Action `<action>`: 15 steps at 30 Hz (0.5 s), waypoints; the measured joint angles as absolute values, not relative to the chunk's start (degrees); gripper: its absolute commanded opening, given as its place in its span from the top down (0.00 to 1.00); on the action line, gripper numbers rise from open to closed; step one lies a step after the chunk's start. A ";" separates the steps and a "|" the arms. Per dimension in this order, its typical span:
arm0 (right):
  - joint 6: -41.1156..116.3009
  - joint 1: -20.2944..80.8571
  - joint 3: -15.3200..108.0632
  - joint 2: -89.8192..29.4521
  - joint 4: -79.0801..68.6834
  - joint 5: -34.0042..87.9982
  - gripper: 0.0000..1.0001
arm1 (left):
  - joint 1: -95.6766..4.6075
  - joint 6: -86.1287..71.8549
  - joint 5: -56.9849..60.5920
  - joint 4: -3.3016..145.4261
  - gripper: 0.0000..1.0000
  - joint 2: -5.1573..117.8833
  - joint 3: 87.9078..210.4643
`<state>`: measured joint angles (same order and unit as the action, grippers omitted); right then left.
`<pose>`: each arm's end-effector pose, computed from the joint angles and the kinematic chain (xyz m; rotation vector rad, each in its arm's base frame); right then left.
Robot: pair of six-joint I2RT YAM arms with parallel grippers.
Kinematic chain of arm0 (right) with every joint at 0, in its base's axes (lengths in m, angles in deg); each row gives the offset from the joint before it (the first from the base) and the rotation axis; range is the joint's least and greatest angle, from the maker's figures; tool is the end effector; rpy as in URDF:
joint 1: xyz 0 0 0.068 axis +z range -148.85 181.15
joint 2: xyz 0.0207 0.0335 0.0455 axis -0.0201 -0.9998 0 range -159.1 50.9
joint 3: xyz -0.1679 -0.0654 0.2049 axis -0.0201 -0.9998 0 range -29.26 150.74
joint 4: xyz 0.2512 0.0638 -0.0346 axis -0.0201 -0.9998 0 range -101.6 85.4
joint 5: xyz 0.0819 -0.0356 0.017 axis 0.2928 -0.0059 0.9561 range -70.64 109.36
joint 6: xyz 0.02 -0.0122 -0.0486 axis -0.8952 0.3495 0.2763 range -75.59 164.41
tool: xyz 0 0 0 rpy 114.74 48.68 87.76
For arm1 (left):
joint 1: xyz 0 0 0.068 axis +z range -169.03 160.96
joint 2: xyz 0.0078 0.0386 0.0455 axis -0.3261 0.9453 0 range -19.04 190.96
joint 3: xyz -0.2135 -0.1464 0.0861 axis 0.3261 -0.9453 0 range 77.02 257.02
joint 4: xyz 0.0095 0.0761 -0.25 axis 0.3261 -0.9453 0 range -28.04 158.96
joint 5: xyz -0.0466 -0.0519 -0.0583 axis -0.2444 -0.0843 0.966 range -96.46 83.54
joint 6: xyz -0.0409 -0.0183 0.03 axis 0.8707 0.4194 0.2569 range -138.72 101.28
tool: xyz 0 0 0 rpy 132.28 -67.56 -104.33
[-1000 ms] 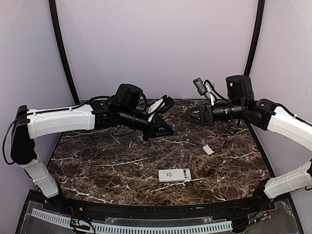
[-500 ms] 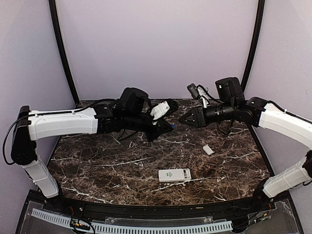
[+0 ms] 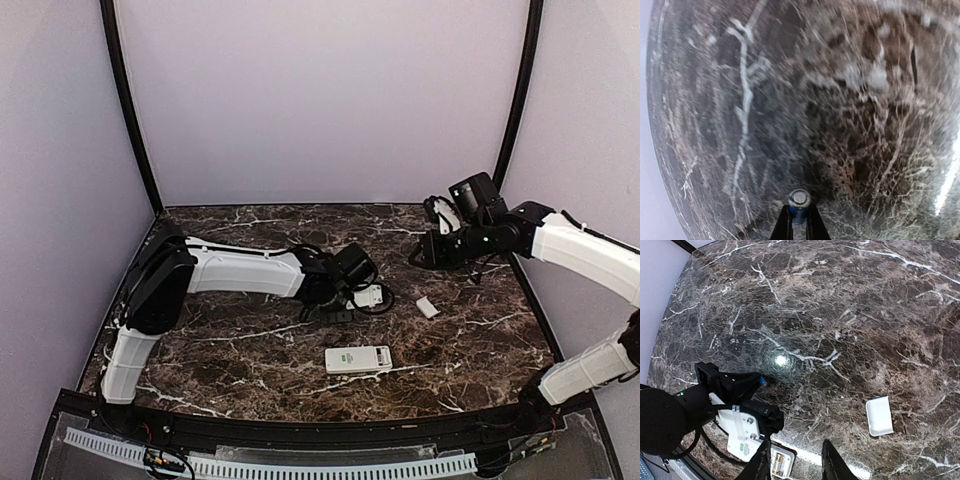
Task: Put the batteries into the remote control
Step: Place the battery at the center of the board.
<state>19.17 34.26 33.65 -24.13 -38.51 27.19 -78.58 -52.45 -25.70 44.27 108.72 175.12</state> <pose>0.2317 0.1569 0.2971 -0.2369 2.4509 0.6316 0.2571 -0.4137 0.1657 1.6932 1.7830 0.2294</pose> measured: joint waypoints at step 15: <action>18.50 33.75 30.59 -22.92 -39.32 26.86 0.67 | -80.53 -53.96 -26.71 21.32 0.58 115.87 188.28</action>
<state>18.50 33.75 30.59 -22.92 -39.32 26.86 -80.53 -53.96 -26.71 21.32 115.87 188.28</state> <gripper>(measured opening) 0.328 0.401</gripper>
